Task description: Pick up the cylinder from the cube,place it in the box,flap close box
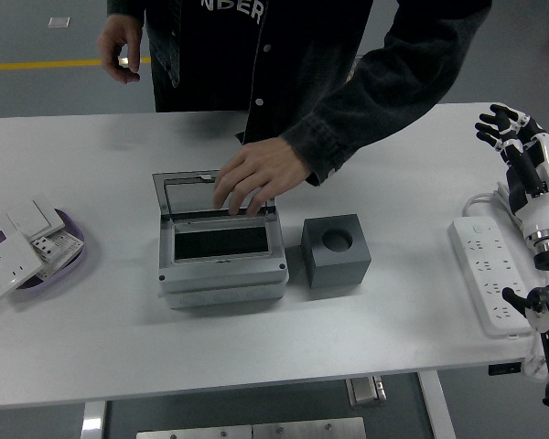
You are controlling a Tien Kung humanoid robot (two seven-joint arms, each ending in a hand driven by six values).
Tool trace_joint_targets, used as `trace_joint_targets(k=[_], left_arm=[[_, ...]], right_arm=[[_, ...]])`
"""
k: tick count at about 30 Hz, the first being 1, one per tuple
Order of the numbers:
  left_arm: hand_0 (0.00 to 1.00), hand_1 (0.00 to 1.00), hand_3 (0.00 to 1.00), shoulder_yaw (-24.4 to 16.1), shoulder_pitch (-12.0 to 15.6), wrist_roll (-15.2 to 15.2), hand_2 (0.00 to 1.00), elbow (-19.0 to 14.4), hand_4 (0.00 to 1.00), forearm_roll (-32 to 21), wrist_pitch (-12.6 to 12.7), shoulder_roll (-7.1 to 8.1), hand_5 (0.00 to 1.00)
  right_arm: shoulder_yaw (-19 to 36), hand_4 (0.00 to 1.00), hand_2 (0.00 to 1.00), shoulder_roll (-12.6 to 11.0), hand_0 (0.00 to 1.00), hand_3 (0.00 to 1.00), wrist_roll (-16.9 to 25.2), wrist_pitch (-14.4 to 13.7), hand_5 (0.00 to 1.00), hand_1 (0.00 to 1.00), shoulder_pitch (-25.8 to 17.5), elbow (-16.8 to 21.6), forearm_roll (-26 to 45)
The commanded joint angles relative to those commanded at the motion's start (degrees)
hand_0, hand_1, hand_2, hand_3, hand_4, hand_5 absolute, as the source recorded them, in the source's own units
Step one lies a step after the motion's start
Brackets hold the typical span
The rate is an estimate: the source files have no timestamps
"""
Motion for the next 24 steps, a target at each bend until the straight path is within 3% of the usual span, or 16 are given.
trace_joint_targets(k=[15, 24], left_arm=[[0.636, 0.664, 0.645, -0.6, 0.0, -0.1, 0.581, 0.0, 0.717, -0.6, 0.2, -1.06, 0.291], [0.636, 0.663, 0.644, -0.8, -0.3, 0.0, 0.58, 0.0, 0.716, -0.5, 0.2, -0.79, 0.291]], right_arm=[[0.7, 0.763, 0.651, 0.5, 0.738, 0.66, 0.2, -0.2, 0.518, 0.656, -1.0, 0.3, 0.3], [0.9, 0.762, 0.651, 0.7, 0.737, 0.66, 0.0, -0.4, 0.518, 0.657, -1.0, 0.2, 0.0]])
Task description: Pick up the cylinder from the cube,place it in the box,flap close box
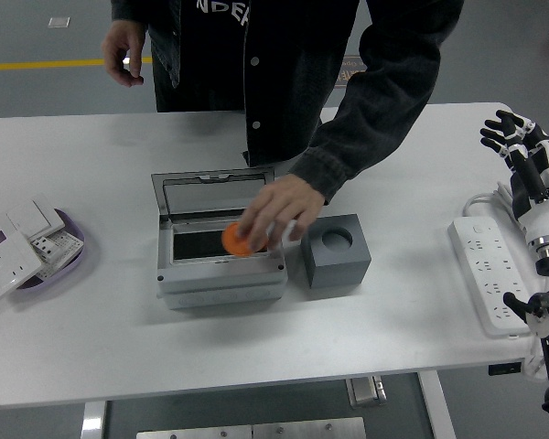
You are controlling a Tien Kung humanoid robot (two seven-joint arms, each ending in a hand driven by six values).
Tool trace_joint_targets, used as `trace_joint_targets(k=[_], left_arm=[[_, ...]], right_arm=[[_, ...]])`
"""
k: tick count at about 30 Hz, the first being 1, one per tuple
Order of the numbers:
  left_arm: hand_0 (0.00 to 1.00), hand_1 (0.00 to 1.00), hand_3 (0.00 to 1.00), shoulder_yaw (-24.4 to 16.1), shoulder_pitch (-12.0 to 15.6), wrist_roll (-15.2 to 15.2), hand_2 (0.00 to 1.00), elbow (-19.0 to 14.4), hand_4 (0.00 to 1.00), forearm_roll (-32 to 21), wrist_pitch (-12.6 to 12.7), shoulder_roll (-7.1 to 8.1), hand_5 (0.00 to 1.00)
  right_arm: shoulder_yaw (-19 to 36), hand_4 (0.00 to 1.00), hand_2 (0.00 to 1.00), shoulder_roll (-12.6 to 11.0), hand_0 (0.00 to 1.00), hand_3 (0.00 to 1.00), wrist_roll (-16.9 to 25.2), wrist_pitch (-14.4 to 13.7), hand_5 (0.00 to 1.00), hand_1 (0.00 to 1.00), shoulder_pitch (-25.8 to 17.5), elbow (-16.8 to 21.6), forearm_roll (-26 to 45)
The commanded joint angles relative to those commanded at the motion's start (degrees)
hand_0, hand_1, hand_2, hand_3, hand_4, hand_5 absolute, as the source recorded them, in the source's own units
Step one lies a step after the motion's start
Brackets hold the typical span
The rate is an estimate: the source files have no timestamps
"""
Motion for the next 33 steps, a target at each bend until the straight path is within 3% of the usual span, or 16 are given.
trace_joint_targets(k=[33], left_arm=[[0.636, 0.664, 0.644, -0.3, -0.1, 0.3, 0.58, 0.0, 0.716, 0.0, 0.1, -0.32, 0.288]], right_arm=[[0.4, 0.75, 0.649, 0.7, 0.732, 0.66, -0.1, -0.3, 0.507, 0.654, -0.3, -0.5, 0.1]])
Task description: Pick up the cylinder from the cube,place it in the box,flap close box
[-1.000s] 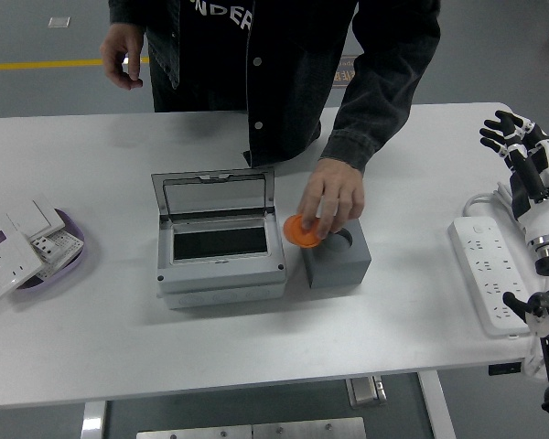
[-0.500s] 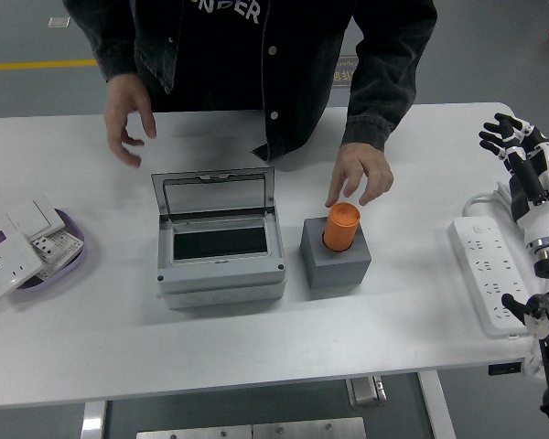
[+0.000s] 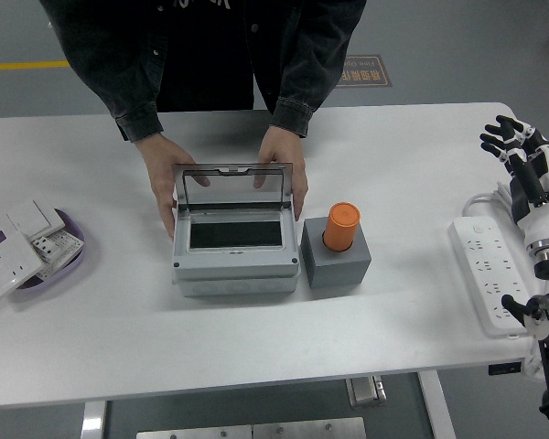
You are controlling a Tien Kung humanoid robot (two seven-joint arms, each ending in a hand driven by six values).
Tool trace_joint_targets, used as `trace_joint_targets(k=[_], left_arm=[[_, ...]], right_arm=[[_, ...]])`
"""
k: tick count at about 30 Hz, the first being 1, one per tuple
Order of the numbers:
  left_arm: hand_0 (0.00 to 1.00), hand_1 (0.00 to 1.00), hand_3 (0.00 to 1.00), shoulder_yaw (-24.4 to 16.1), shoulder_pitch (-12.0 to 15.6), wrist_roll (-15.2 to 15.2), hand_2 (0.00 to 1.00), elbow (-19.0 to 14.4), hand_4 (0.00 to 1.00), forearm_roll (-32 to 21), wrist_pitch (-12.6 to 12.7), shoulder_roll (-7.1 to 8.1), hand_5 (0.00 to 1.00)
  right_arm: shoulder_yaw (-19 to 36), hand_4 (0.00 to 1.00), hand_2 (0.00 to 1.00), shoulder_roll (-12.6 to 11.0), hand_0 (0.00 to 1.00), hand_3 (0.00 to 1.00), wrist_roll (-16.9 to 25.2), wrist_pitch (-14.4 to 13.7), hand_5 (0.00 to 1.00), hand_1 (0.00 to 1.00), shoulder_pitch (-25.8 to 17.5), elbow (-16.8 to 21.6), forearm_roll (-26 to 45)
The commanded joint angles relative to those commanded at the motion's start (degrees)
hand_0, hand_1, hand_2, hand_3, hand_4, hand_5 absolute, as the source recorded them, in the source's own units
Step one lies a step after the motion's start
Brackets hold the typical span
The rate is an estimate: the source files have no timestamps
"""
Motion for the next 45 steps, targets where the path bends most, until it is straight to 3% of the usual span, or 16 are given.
trace_joint_targets(k=[28, 39, 40, 45], left_arm=[[0.637, 0.664, 0.644, -0.4, -0.1, 0.1, 0.581, 0.0, 0.715, 0.6, 0.0, -0.03, 0.29], [0.636, 0.664, 0.643, 0.0, -0.1, 0.0, 0.58, 0.0, 0.715, 0.4, -0.1, -0.1, 0.292], [0.636, 0.664, 0.644, 0.0, -0.1, 0.0, 0.582, 0.0, 0.715, 0.4, -0.1, -0.11, 0.291], [0.636, 0.664, 0.644, 0.5, -0.2, -0.2, 0.582, 0.0, 0.715, 0.1, -0.1, -0.24, 0.291]], right_arm=[[-2.9, 0.743, 0.649, 0.1, 0.731, 0.66, 0.3, -0.1, 0.495, 0.654, 0.4, -0.2, 0.7], [-11.2, 0.741, 0.649, 0.2, 0.732, 0.66, 1.1, -0.9, 0.487, 0.655, 2.6, -0.2, -1.1], [-12.1, 0.784, 0.649, 0.3, 0.729, 0.664, 1.2, -1.0, 0.333, 0.654, 2.7, -0.4, -1.5], [-17.3, 0.784, 0.649, 0.7, 0.729, 0.664, 2.4, -1.6, 0.333, 0.654, 3.0, -1.3, -2.5]])
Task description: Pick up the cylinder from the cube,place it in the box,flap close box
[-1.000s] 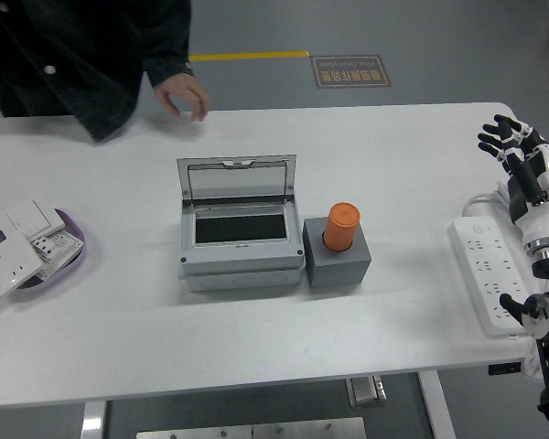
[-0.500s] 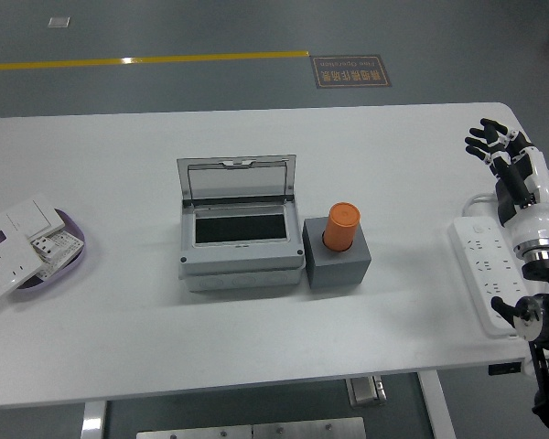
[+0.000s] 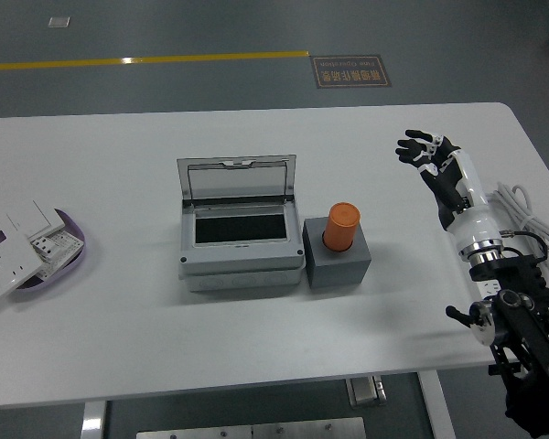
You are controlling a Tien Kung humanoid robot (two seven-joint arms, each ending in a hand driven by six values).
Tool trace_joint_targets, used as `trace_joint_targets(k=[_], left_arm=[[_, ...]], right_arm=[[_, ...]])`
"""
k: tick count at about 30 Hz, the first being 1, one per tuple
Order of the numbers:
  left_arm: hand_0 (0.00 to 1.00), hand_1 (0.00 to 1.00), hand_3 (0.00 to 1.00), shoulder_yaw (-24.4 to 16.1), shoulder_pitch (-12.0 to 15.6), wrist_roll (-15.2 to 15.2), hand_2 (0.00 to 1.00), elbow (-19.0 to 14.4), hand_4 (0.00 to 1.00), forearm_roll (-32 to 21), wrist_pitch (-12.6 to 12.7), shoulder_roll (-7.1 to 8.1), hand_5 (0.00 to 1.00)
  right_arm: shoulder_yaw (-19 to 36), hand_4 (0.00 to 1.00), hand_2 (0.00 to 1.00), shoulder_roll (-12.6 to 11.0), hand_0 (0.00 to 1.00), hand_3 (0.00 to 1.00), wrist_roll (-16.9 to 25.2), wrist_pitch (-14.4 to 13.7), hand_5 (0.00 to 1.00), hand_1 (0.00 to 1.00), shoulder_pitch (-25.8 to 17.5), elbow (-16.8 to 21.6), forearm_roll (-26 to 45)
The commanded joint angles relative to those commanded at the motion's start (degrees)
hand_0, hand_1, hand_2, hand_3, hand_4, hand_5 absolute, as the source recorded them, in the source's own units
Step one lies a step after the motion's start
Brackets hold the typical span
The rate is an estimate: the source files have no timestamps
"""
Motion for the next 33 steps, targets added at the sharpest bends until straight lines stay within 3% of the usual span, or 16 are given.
trace_joint_targets(k=[1, 12, 13, 33], left_arm=[[0.636, 0.664, 0.644, 0.0, 0.0, 0.0, 0.582, 0.0, 0.714, 0.0, 0.0, -0.03, 0.293], [0.637, 0.664, 0.644, 0.1, 0.0, 0.1, 0.582, 0.0, 0.715, 0.0, 0.0, -0.15, 0.295], [0.637, 0.664, 0.644, 0.1, 0.0, 0.1, 0.582, 0.0, 0.715, 0.1, 0.0, -0.16, 0.296], [0.638, 0.664, 0.644, 1.3, -0.3, -0.5, 0.582, 0.0, 0.714, -0.5, -0.2, -0.37, 0.298]], right_arm=[[-1.1, 0.798, 0.648, 0.1, 0.723, 0.662, 0.5, -0.3, 0.262, 0.648, 0.1, -0.3, 0.0], [-8.5, 0.798, 0.641, 0.4, 0.711, 0.647, 1.7, -2.3, 0.232, 0.644, 1.4, -2.7, -3.4], [-8.9, 0.76, 0.645, 0.5, 0.72, 0.673, 1.6, -2.3, 0.171, 0.666, 1.5, -2.8, -3.6], [-14.8, 0.737, 0.63, 1.0, 0.726, 0.65, 0.3, -1.8, 0.14, 0.666, 3.1, -6.7, -5.4]])
